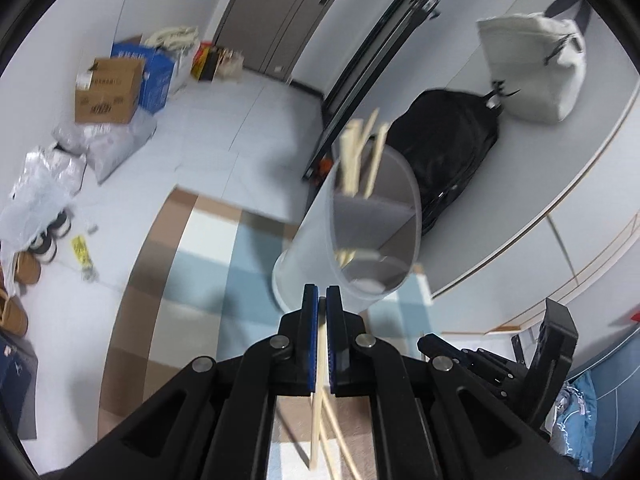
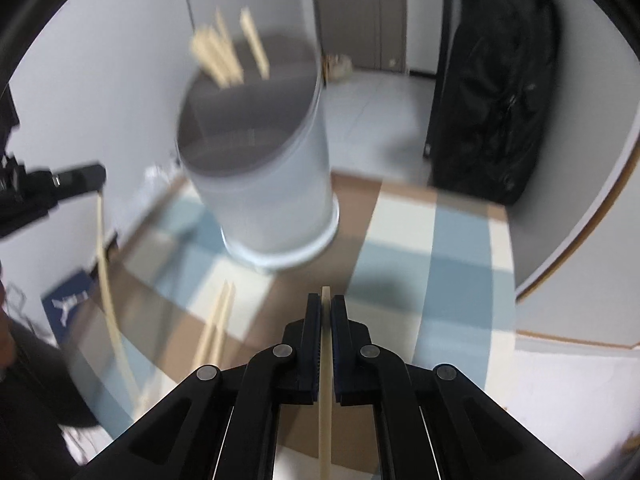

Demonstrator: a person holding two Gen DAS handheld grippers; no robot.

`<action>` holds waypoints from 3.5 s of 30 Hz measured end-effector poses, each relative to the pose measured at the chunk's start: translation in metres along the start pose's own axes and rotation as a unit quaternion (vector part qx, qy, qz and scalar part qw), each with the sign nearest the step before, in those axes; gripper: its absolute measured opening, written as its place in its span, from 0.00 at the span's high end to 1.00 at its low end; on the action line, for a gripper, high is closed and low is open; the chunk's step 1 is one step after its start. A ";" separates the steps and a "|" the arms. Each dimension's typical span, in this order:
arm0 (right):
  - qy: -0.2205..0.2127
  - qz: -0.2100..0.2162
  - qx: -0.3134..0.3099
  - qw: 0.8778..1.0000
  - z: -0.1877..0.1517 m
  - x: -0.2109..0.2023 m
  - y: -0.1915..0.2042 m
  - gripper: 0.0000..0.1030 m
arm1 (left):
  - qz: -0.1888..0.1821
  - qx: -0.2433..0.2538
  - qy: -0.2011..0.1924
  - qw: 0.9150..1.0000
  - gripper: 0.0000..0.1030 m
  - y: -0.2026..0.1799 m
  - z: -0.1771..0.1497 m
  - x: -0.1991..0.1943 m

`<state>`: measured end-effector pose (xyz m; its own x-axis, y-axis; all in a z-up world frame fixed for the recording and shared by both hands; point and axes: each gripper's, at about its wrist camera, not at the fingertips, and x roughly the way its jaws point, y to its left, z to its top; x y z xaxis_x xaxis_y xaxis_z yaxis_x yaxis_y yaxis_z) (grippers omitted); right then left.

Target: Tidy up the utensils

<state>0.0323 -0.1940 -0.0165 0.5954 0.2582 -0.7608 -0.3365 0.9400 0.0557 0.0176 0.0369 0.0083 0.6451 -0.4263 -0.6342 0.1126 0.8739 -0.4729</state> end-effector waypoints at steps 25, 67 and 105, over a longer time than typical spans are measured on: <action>-0.165 0.053 0.055 0.983 0.044 -0.071 -0.006 0.97 | -0.002 0.070 -0.021 0.997 1.00 -0.039 0.025 -0.016; -0.200 0.084 0.111 0.970 0.046 -0.100 -0.043 0.97 | 0.232 -0.135 0.088 0.959 1.00 0.084 0.020 0.123; -0.217 0.090 0.105 0.966 0.046 -0.105 -0.034 0.97 | 0.277 -0.087 0.136 0.947 0.69 0.077 0.010 0.153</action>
<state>0.0142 -0.2428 0.0913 0.8061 0.4489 -0.3857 -0.3355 0.8835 0.3270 0.1328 0.0417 -0.1192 0.3468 0.0209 -0.9377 -0.3278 0.9394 -0.1003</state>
